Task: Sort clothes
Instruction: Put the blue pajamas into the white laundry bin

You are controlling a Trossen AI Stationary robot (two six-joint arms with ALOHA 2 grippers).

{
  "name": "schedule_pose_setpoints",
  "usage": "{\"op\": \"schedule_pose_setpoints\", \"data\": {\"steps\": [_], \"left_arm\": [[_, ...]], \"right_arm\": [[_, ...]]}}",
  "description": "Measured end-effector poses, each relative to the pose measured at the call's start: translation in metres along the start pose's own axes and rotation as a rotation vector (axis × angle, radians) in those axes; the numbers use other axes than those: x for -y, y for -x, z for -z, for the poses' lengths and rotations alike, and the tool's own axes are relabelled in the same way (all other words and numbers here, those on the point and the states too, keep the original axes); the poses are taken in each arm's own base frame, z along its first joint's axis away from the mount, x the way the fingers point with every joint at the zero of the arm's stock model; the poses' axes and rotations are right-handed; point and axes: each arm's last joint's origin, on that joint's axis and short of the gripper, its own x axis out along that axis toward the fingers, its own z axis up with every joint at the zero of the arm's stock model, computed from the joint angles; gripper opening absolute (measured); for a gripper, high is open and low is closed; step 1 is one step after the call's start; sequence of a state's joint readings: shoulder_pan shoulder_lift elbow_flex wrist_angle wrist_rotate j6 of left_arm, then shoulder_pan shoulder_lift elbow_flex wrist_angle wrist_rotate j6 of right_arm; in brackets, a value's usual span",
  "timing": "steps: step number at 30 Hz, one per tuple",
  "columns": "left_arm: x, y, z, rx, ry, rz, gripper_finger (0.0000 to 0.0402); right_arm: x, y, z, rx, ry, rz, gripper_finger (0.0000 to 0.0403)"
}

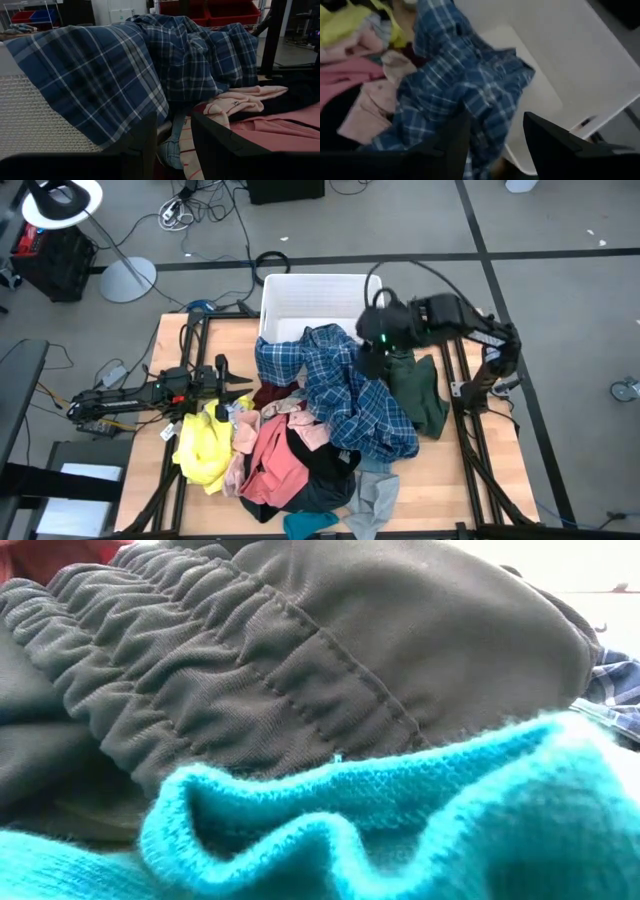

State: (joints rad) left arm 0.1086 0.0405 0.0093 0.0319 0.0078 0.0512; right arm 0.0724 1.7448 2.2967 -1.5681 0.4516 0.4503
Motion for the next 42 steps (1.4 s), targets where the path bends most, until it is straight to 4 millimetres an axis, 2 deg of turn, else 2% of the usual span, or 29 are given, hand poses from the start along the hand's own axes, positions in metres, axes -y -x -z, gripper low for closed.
{"op": "schedule_pose_setpoints", "data": {"steps": [3,8,14,20,28,36,39,42], "left_arm": [[0.000,0.000,0.000,0.000,0.000,0.000,0.0127],[0.000,0.000,0.000,0.001,0.000,0.000,0.0127],[0.000,0.000,-0.001,0.006,0.000,0.000,0.0127],[0.000,0.000,-0.001,0.006,0.000,-0.001,0.0127],[0.000,0.000,-0.001,0.007,0.000,0.000,0.0127],[0.000,0.000,-0.001,0.007,0.000,0.000,0.0127],[0.000,0.000,-0.001,0.007,0.000,-0.001,0.0127],[0.000,0.000,-0.001,0.008,0.000,-0.001,0.0127]], "right_arm": [[-0.018,0.005,0.012,0.005,0.006,-0.005,0.0184],[-0.044,-0.004,0.038,-0.033,-0.026,0.051,0.0183],[-0.069,-0.028,0.070,-0.087,-0.084,0.115,0.0182],[-0.088,-0.051,0.090,-0.097,-0.147,0.117,0.0183],[-0.108,-0.089,0.097,-0.065,-0.188,-0.037,0.0181],[-0.103,-0.130,0.106,-0.064,-0.176,-0.050,0.0175],[-0.101,-0.140,0.106,-0.065,-0.170,-0.072,0.0145],[-0.102,-0.141,0.106,-0.059,-0.134,-0.089,0.0065]]}}
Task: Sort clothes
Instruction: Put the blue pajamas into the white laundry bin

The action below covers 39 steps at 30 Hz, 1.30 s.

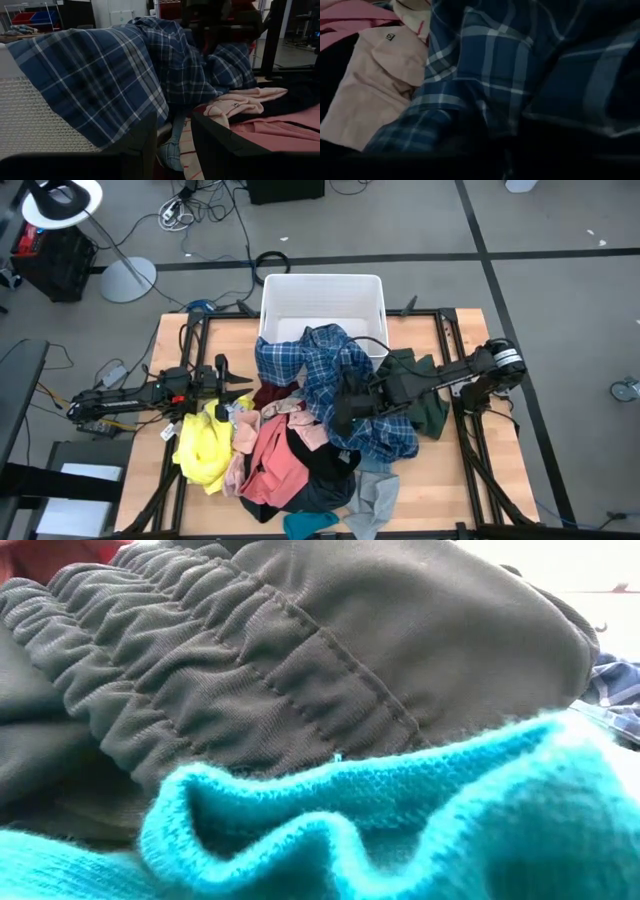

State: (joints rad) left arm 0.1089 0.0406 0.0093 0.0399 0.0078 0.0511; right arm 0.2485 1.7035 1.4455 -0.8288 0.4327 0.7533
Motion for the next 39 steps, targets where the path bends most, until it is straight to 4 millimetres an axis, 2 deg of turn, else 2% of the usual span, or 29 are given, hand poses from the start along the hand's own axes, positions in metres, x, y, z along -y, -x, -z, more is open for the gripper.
{"op": "schedule_pose_setpoints", "data": {"steps": [1,3,12,17,22,25,34,39], "left_arm": [[0.000,0.000,0.000,0.000,0.000,0.000,0.0127],[0.000,0.000,0.000,0.000,0.000,0.000,0.0127],[0.000,0.000,0.000,0.000,0.000,0.000,0.0127],[0.000,0.000,0.000,0.002,0.000,0.000,0.0127],[0.000,0.000,-0.001,0.011,0.000,0.000,0.0127],[0.000,0.000,-0.002,0.018,0.000,-0.001,0.0127],[0.000,0.000,-0.002,0.017,0.000,-0.001,0.0127],[0.000,0.000,-0.002,0.018,0.000,-0.001,0.0127]], "right_arm": [[0.000,0.002,-0.002,0.000,0.018,0.000,0.0033],[0.000,0.010,-0.007,0.005,0.033,0.001,0.0014],[0.003,0.079,-0.050,0.199,0.047,-0.064,0.0003],[0.012,0.120,-0.083,0.346,0.088,-0.064,0.0002],[0.039,0.157,-0.120,0.488,0.071,-0.057,0.0001],[0.058,0.171,-0.140,0.575,0.054,-0.028,0.0001],[0.108,0.198,-0.196,0.938,0.013,-0.033,0.0000],[0.143,0.203,-0.216,1.088,-0.070,0.042,0.0000]]}}
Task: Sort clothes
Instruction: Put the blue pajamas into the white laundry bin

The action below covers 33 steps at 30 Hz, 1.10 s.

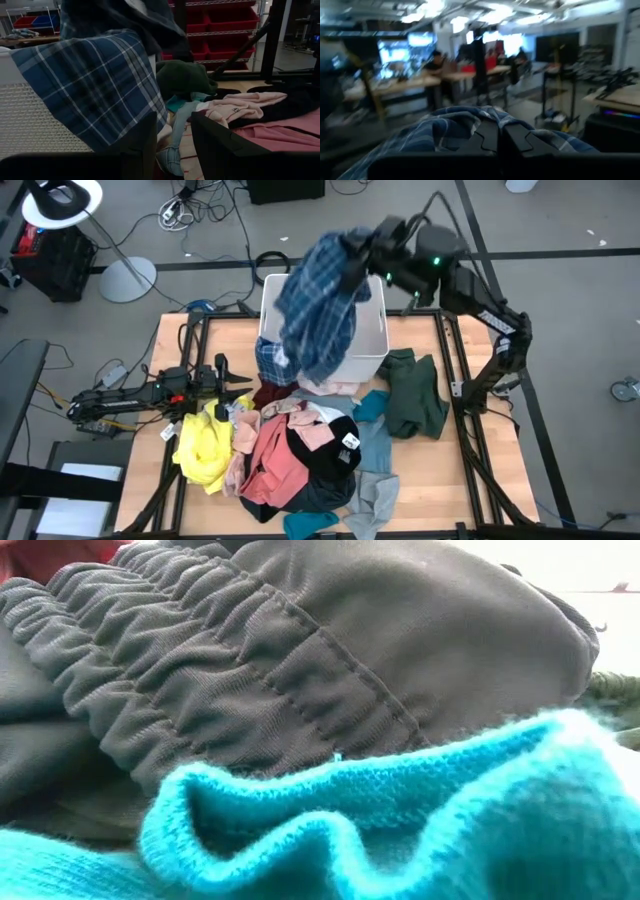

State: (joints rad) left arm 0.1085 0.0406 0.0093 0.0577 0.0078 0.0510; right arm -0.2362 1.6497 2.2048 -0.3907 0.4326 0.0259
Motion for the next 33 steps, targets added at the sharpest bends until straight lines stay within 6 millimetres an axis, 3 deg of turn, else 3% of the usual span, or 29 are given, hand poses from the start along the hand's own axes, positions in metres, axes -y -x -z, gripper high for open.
{"op": "schedule_pose_setpoints", "data": {"steps": [4,8,11,17,24,29,33], "left_arm": [[0.000,0.000,0.000,0.000,0.000,0.000,0.0127],[0.000,0.000,0.000,0.000,0.000,0.000,0.0127],[0.000,0.000,0.000,0.000,0.000,0.000,0.0127],[0.000,0.000,0.000,0.000,0.000,0.000,0.0127],[0.000,0.000,0.000,0.000,0.000,0.000,0.0127],[0.000,0.000,0.000,0.000,0.000,0.000,0.0127],[0.000,0.000,0.000,0.000,0.000,0.000,0.0127]], "right_arm": [[0.022,-0.012,0.001,0.031,0.004,0.075,0.0000],[0.033,-0.021,0.017,-0.045,0.010,0.118,0.0000],[0.036,-0.028,0.047,-0.191,0.013,0.136,0.0000],[0.043,-0.041,0.124,-0.501,-0.060,0.117,0.0000],[0.057,-0.041,0.212,-0.742,-0.161,0.147,0.0000],[0.062,-0.035,0.249,-0.835,-0.222,0.099,0.0002],[0.063,-0.032,0.260,-0.869,-0.164,0.049,0.0005]]}}
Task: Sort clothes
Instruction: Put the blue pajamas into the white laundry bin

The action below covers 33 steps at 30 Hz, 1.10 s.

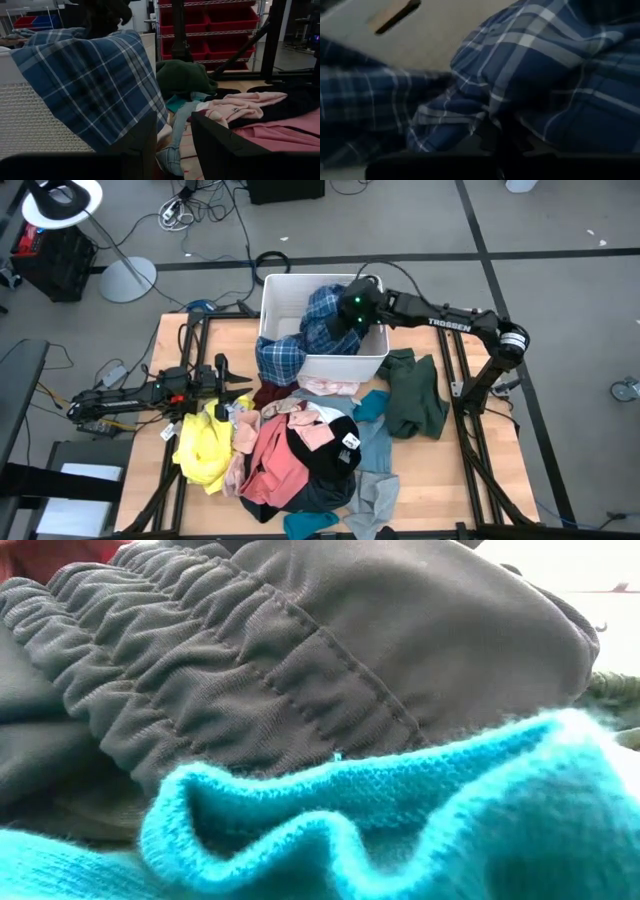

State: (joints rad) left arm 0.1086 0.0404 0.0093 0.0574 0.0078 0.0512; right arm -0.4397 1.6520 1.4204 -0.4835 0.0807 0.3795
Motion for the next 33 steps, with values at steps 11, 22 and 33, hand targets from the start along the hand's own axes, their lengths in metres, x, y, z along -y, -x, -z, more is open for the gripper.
{"op": "schedule_pose_setpoints", "data": {"steps": [11,22,33], "left_arm": [[0.000,0.000,0.000,0.000,0.000,0.000,0.0127],[0.000,0.000,0.000,0.000,0.000,0.000,0.0127],[0.000,0.000,0.000,0.000,0.000,0.000,0.0127]], "right_arm": [[-0.004,0.000,0.004,-0.044,0.080,-0.074,0.0081],[-0.014,0.044,-0.029,-0.090,0.078,-0.071,0.0186],[-0.066,0.084,-0.032,-0.033,0.210,-0.100,0.0163]]}}
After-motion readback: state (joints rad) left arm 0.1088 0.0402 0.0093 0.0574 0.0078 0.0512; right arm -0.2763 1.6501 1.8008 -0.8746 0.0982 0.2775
